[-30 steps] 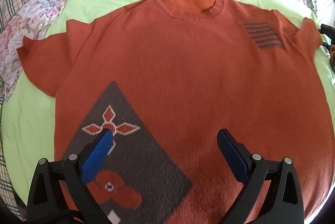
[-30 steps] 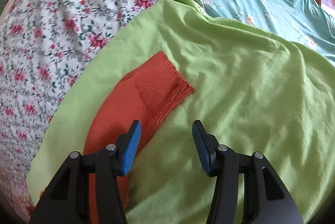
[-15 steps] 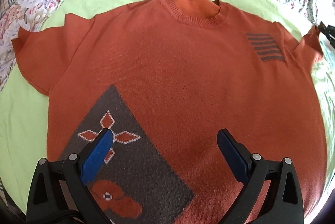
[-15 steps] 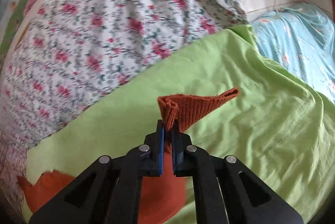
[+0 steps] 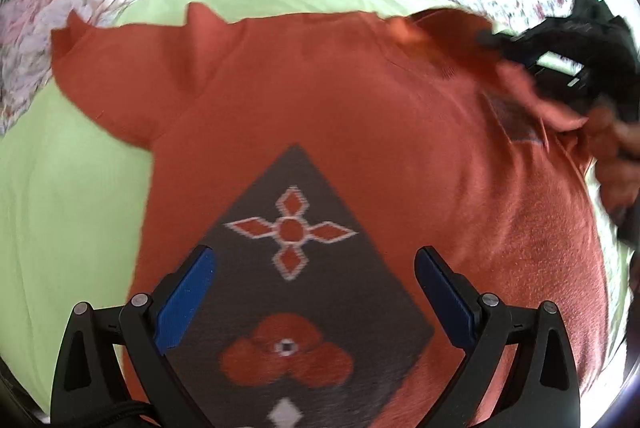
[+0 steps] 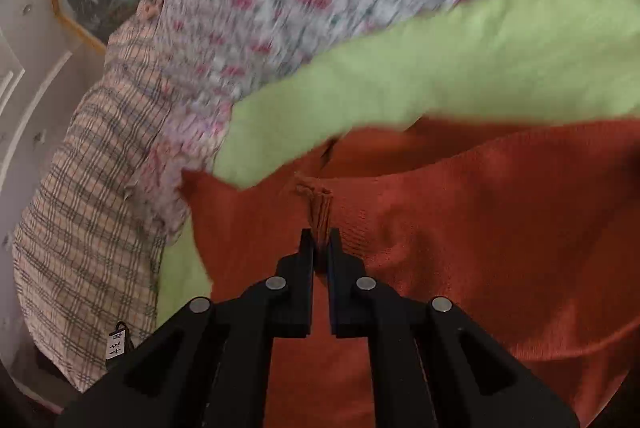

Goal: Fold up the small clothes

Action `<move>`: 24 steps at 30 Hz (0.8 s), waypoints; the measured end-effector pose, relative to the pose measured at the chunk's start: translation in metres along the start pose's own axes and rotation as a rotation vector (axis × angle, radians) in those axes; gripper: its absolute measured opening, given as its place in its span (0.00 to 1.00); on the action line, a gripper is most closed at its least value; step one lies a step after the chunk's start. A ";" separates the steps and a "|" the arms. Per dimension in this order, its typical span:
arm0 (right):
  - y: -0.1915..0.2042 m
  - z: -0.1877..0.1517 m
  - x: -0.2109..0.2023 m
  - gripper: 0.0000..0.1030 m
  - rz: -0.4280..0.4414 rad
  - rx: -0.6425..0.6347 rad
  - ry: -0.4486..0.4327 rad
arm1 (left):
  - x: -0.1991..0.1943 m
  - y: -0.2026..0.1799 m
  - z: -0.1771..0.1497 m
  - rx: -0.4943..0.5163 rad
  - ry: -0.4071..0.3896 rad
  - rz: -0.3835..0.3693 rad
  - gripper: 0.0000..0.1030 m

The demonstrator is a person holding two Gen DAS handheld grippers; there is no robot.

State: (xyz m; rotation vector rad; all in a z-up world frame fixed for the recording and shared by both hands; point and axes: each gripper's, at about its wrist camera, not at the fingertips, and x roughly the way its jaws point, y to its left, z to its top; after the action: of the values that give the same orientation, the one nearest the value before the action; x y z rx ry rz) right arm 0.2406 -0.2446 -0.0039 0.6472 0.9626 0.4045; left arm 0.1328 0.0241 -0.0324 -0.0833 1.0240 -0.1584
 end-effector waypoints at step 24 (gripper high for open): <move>-0.019 -0.084 -0.043 0.41 -0.134 0.149 -0.103 | 0.089 0.023 0.114 -0.135 0.014 -0.291 0.82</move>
State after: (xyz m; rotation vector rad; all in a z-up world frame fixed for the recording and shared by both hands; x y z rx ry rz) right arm 0.1471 -0.2566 -0.0236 0.7273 0.9380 0.1801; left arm 0.2777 0.0306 -0.0519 -0.3551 1.0324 -0.3546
